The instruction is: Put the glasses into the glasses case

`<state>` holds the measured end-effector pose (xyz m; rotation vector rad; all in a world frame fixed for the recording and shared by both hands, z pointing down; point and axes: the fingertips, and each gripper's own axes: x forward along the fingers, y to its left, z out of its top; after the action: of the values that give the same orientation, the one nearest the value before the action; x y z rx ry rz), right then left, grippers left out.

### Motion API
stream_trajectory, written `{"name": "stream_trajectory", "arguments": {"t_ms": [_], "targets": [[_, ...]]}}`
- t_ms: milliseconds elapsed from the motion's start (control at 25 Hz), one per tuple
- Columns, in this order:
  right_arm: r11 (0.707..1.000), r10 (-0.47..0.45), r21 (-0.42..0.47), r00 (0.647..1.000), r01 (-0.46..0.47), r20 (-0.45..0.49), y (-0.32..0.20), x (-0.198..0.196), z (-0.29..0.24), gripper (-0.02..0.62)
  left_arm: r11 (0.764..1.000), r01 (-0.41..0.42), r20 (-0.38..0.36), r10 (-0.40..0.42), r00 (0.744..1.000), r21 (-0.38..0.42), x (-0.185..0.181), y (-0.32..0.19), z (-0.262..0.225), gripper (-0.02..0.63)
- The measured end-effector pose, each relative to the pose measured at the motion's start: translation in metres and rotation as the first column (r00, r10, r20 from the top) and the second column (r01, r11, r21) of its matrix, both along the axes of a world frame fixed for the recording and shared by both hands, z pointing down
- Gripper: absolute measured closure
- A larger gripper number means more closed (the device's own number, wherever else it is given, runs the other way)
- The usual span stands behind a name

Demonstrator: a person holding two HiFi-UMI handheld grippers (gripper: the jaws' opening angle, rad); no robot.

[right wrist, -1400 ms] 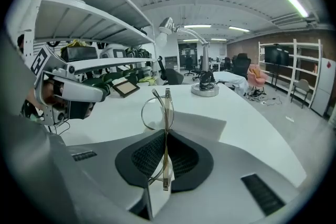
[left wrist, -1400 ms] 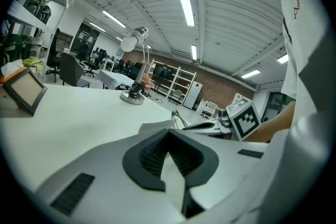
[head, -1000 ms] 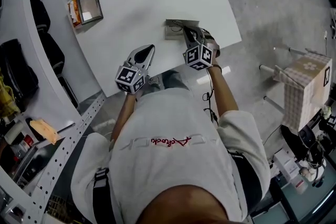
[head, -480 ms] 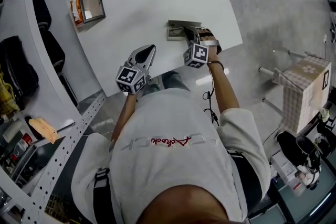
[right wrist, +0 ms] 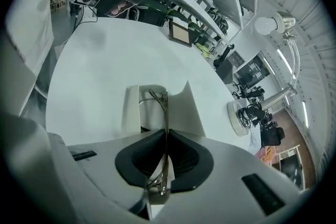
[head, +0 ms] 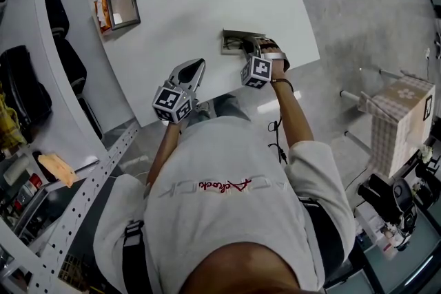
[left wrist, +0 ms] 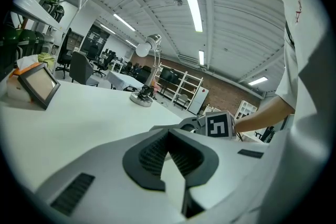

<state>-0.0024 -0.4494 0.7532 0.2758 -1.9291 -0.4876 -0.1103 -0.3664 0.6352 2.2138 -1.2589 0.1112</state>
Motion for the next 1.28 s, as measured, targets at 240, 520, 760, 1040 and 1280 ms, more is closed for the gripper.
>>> {"name": "stream_trajectory", "arguments": {"t_ms": [240, 520, 760, 1040, 1280], "targets": [[0.999, 0.019, -0.046, 0.998, -0.017, 0.055, 0.0, -0.003, -0.005, 0.535, 1.0, 0.002, 0.006, -0.002, 1.0, 0.008, -0.002, 0.0, -0.003, 0.598], [0.999, 0.018, -0.031, 0.998, -0.016, 0.067, 0.002, -0.003, -0.018, 0.482, 0.999, -0.006, 0.005, 0.006, 1.0, 0.032, 0.0, 0.001, -0.011, 0.598], [0.998, 0.036, 0.049, 0.994, -0.041, 0.099, 0.01, -0.002, -0.042, 0.486, 0.998, -0.026, 0.007, 0.025, 1.0, 0.064, 0.002, 0.007, -0.022, 0.598], [0.989, 0.059, 0.129, 0.988, -0.077, 0.139, 0.038, 0.0, -0.071, 0.572, 0.991, -0.077, 0.008, 0.077, 0.997, 0.107, 0.011, 0.022, -0.038, 0.598], [0.977, 0.124, 0.144, 0.967, -0.159, 0.224, 0.067, -0.001, -0.096, 0.572, 0.981, -0.116, 0.019, 0.114, 0.993, 0.155, 0.017, 0.042, -0.054, 0.598]]}}
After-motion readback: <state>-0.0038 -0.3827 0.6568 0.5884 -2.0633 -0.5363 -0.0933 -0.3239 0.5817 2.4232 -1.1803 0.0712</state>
